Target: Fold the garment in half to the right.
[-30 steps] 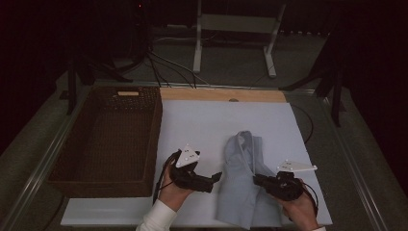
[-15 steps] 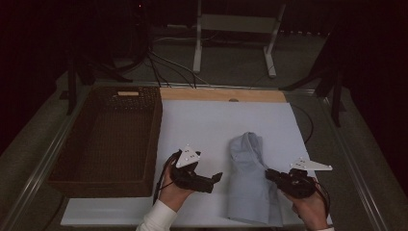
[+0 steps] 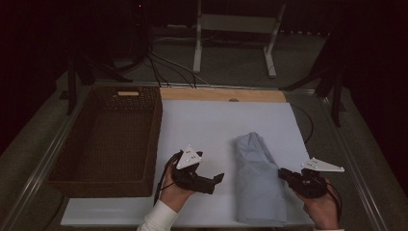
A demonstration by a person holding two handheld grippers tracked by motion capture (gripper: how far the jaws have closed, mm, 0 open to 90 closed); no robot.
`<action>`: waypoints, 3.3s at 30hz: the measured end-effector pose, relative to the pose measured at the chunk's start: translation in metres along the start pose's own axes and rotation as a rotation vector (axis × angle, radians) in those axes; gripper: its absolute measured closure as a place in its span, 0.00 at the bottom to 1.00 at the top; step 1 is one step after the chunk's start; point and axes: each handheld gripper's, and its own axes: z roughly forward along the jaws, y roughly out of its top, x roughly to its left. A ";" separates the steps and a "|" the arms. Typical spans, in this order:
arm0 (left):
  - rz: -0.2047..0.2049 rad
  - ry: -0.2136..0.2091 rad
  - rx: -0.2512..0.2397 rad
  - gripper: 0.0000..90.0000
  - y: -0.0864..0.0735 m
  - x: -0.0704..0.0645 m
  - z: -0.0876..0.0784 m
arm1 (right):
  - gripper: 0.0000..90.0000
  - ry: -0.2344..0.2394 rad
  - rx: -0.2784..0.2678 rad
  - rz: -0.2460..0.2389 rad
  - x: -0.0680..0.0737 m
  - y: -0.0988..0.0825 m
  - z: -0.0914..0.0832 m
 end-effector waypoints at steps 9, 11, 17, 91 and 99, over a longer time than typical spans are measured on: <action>0.027 -0.021 -0.010 0.00 -0.002 -0.006 0.006 | 0.91 -0.032 0.078 -0.019 -0.002 -0.007 0.012; 0.026 -0.029 -0.003 0.00 -0.002 -0.007 0.007 | 0.91 -0.039 0.096 -0.027 -0.002 -0.008 0.015; 0.011 -0.054 0.045 0.01 -0.004 -0.015 0.015 | 0.91 -0.039 0.096 -0.026 -0.002 -0.008 0.016; -0.009 -0.132 0.331 0.44 -0.021 -0.040 0.110 | 0.42 -0.102 0.076 -0.056 -0.002 -0.006 0.012; 0.007 -0.122 0.372 0.82 -0.019 -0.040 0.110 | 0.41 -0.103 0.077 -0.069 -0.001 -0.005 0.011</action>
